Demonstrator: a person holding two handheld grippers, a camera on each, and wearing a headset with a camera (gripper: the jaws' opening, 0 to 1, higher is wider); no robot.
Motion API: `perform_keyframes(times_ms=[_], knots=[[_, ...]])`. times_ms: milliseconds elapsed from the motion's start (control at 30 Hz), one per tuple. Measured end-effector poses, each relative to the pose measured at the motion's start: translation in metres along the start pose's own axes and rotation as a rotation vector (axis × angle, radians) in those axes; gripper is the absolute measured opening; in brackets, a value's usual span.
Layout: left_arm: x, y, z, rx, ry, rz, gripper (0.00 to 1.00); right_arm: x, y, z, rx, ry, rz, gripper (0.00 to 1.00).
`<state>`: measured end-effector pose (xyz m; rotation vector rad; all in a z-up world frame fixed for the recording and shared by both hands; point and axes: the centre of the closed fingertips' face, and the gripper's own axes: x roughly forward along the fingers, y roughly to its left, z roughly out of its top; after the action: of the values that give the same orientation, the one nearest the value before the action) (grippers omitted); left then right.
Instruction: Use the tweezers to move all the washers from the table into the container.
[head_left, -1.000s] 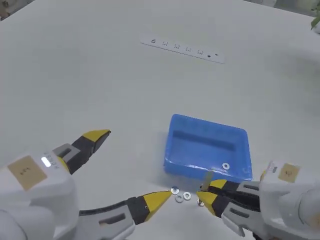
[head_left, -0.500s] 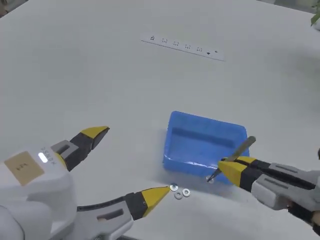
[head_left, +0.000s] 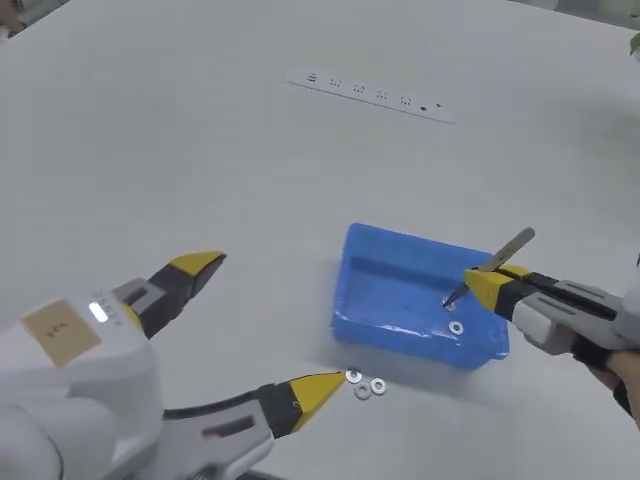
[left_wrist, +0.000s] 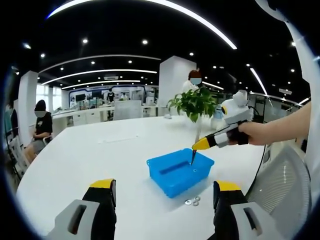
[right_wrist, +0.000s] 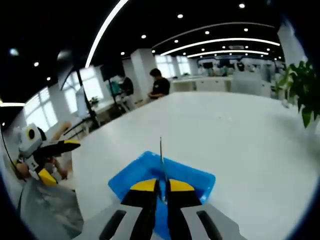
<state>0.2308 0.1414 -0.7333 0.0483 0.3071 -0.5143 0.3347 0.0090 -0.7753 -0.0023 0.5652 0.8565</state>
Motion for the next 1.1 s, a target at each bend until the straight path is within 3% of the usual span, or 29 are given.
perform_keyframes(times_ms=[200,700,867,1100], knots=[[0.0,0.002,-0.001,0.001,0.001,0.007,0.81,0.01,-0.007,-0.02,-0.009,0.032,-0.018,0.03],[0.0,0.002,-0.001,0.009,0.008,0.006,0.8,0.004,-0.015,-0.019,-0.033,0.008,-0.047,0.04],[0.0,0.002,-0.001,0.008,0.007,0.006,0.8,-0.004,-0.006,-0.008,-0.05,-0.018,-0.04,0.03],[0.0,0.001,-0.001,0.005,0.002,0.003,0.81,-0.019,0.019,0.007,-0.084,-0.057,0.0,0.03]])
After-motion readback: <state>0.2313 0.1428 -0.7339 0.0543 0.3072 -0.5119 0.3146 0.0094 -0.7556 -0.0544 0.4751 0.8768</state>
